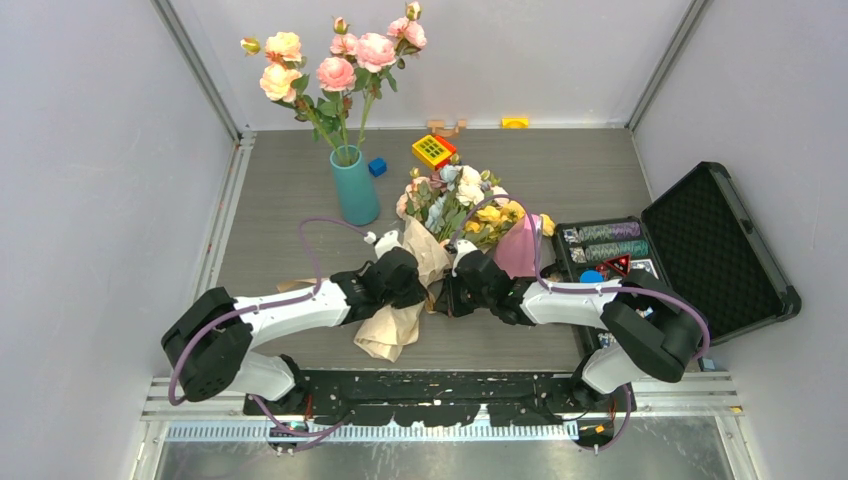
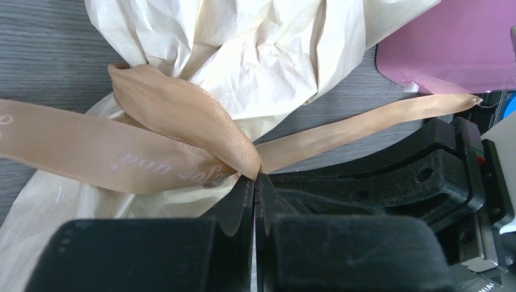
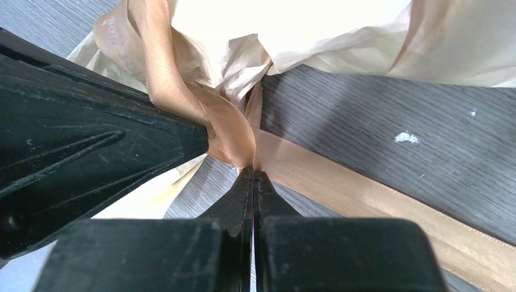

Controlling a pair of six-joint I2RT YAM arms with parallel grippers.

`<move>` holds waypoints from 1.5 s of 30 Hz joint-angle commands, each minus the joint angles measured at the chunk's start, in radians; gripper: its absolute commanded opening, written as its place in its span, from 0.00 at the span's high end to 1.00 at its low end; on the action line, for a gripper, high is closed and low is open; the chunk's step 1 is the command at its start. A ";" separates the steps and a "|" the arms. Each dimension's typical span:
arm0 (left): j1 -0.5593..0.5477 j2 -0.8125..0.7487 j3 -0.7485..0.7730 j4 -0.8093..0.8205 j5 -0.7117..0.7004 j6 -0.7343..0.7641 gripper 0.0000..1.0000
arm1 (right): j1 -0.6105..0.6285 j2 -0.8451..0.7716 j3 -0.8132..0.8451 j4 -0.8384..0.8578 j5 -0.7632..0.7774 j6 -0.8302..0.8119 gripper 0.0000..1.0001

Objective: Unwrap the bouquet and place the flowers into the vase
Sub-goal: Untie the ribbon from the wrapping paper.

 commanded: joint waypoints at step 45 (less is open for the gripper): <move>0.635 -0.141 0.043 -0.234 0.371 0.416 0.88 | 0.004 -0.154 -0.113 -0.040 0.270 0.110 0.91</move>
